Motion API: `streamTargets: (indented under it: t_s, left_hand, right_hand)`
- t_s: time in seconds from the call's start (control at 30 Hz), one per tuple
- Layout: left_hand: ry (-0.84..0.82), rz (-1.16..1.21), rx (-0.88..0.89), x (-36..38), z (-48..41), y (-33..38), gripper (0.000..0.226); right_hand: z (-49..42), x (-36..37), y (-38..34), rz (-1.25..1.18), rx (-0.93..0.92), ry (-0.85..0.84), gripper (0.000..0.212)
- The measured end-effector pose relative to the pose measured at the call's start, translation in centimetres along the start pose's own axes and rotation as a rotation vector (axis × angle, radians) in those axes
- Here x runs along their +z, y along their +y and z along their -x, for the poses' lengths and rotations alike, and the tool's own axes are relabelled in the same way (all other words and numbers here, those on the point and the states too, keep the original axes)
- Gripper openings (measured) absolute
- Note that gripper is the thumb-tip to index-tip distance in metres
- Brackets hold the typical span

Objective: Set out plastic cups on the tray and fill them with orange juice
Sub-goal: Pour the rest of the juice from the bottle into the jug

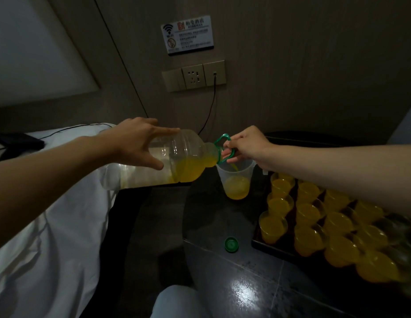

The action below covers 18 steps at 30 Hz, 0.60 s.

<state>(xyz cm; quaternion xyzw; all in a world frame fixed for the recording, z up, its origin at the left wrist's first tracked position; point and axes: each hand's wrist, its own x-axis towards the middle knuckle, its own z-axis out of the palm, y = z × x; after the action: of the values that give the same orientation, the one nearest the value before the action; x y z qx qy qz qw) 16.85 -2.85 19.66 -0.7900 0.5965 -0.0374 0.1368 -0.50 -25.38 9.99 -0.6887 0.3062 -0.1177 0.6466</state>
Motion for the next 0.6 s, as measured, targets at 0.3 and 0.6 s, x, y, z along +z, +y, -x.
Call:
streamTargets:
  t_s: [0.3, 0.6]
  left_hand:
    - [-0.022, -0.017, -0.01, -0.57, 0.11, 0.16, 0.095]
    - [-0.002, -0.004, -0.012, -0.62, 0.18, 0.17, 0.095]
  right_hand:
    - [0.15, -0.03, -0.19, 0.014, -0.009, 0.012, 0.016]
    - [0.13, -0.04, -0.18, 0.029, -0.038, 0.035, 0.016]
